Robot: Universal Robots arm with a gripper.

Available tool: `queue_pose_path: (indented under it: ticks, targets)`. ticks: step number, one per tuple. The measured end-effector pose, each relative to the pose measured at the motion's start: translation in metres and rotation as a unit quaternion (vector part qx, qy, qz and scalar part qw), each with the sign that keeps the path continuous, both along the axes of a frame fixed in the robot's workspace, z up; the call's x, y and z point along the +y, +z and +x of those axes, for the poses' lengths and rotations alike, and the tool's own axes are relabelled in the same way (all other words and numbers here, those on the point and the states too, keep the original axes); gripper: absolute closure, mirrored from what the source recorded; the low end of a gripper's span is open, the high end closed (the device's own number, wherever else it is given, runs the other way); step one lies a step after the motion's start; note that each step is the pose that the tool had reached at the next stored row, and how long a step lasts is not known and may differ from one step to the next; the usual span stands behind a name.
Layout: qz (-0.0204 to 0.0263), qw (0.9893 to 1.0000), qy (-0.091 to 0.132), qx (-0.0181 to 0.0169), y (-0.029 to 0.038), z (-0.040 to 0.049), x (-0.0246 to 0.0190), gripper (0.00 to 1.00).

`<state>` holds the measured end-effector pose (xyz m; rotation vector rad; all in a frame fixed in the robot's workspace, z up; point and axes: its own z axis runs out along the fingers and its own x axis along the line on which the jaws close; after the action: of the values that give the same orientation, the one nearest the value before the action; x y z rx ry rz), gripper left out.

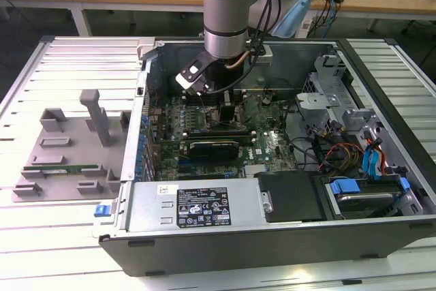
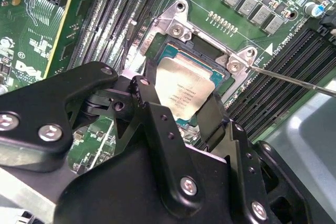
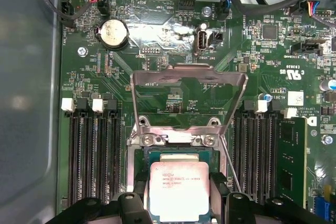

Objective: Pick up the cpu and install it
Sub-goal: 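Place the cpu into insertion slot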

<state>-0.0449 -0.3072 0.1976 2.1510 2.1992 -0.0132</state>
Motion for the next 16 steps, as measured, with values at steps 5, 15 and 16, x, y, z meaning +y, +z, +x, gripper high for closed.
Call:
queue_pose_path:
  ticks: [5,15,16]
  targets:
    - [0.0,1.0,0.0,0.0,-0.0006,0.0,0.0,0.45]
    - [0.0,1.0,-0.003,0.0001,-0.0005,-0.0005,-0.0001,0.45]
    - [0.0001,1.0,-0.003,0.0001,-0.0005,-0.0005,-0.0001,0.45]
